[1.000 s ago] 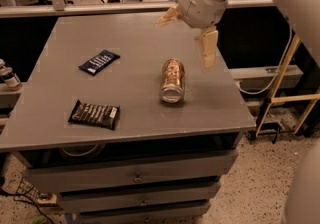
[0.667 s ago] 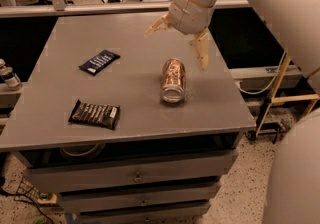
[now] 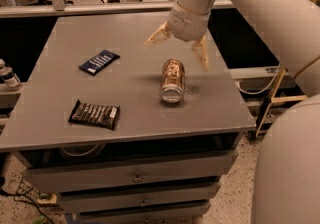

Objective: Place orange can upright

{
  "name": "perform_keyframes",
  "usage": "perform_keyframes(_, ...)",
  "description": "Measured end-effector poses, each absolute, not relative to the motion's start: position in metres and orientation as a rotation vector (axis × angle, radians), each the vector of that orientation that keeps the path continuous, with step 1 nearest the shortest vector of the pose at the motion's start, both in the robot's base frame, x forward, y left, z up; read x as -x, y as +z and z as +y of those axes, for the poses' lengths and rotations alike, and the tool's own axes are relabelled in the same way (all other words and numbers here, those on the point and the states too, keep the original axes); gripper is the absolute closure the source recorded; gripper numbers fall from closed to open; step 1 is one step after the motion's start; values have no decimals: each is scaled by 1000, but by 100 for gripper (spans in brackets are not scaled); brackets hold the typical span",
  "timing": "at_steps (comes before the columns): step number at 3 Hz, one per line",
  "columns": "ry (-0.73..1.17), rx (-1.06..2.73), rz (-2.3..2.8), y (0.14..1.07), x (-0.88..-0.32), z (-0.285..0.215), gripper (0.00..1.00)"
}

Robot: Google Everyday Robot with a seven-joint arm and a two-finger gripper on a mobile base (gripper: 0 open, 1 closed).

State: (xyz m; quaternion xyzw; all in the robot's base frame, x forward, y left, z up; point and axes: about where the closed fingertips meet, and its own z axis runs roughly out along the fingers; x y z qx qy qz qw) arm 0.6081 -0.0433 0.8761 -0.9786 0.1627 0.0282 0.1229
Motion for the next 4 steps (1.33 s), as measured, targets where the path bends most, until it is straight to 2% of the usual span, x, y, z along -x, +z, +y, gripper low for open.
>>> perform_keyframes(2,82,2905,365,859,-622,-59,0)
perform_keyframes(4,128,2978,288,846,-599,-76,2)
